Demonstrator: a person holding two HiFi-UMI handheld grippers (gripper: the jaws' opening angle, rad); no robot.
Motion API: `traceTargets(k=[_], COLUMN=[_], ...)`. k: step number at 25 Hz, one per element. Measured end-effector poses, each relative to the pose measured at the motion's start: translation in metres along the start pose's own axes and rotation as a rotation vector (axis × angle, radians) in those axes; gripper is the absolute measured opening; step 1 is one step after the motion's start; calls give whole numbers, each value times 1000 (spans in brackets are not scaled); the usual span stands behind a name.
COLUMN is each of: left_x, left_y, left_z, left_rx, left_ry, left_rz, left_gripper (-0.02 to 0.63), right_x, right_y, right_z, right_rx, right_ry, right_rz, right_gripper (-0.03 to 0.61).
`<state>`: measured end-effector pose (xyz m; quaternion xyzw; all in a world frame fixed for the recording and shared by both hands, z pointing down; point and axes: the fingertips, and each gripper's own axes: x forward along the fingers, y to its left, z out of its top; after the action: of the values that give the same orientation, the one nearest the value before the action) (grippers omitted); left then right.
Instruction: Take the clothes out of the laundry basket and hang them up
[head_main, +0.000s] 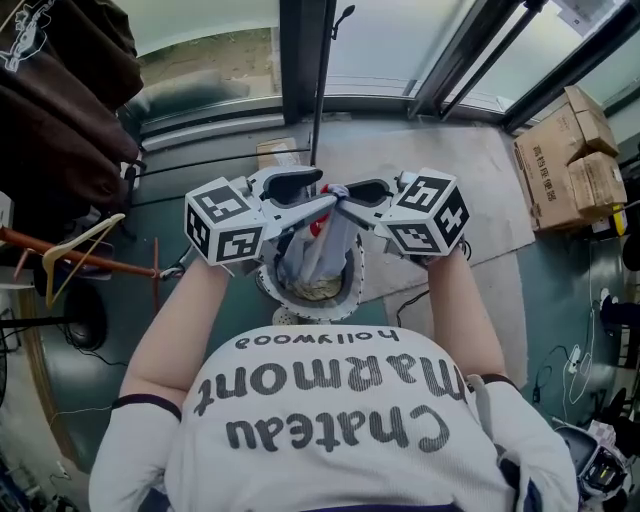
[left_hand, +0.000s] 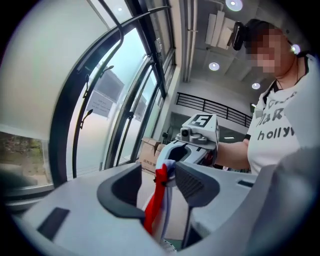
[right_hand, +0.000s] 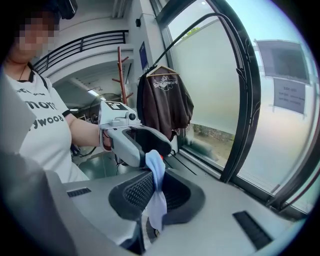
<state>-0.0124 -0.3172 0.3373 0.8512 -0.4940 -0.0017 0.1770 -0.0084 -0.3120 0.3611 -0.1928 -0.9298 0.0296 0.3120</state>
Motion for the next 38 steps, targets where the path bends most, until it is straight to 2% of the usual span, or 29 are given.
traceTargets(k=[1, 4, 7, 9, 11, 15, 18, 22, 26, 33, 34, 36, 38], left_x=[-3, -14, -22, -18, -8, 15, 29, 39, 40, 59, 61, 62, 55], left_y=[3, 11, 14, 11, 7, 6, 8, 0, -5, -17, -20, -22, -21], left_z=[1, 3, -19, -41, -61, -86, -89, -83, -76, -74, -74, -72, -72], left_rx=[-14, -34, -35, -50, -64, -75, -115, -156, -196, -231, -232, -231, -229], left_ry=[-13, -36, 21, 70, 110, 147, 118, 89, 61, 28, 18, -11, -30], left_rz=[7, 24, 31, 26, 28, 73, 106, 42, -8, 15, 19, 42, 79], left_gripper=[220, 224, 216, 173, 166, 166, 166, 166, 166, 169, 153, 46, 29], right_x=[-3, -15, -31, -46, -62, -81, -86, -98, -113, -128, -129, -133, -136], right_y=[-2, -6, -7, -6, -6, 3, 19, 32, 36, 54, 57, 57, 54], right_z=[-1, 3, 18, 31, 44, 60, 64, 60, 52, 42, 40, 36, 29], right_rx=[3, 21, 40, 41, 37, 14, -33, -84, -81, -110, -117, -118, -105], right_ry=[-2, -43, -130, -193, -248, -296, -298, -287, -313, -339, -338, -342, -354], right_rz=[-4, -5, 3, 5, 2, 6, 42, 70, 75, 144, 156, 165, 164], right_gripper=[54, 52, 52, 51, 51, 51, 51, 51, 51, 51, 51, 51, 51])
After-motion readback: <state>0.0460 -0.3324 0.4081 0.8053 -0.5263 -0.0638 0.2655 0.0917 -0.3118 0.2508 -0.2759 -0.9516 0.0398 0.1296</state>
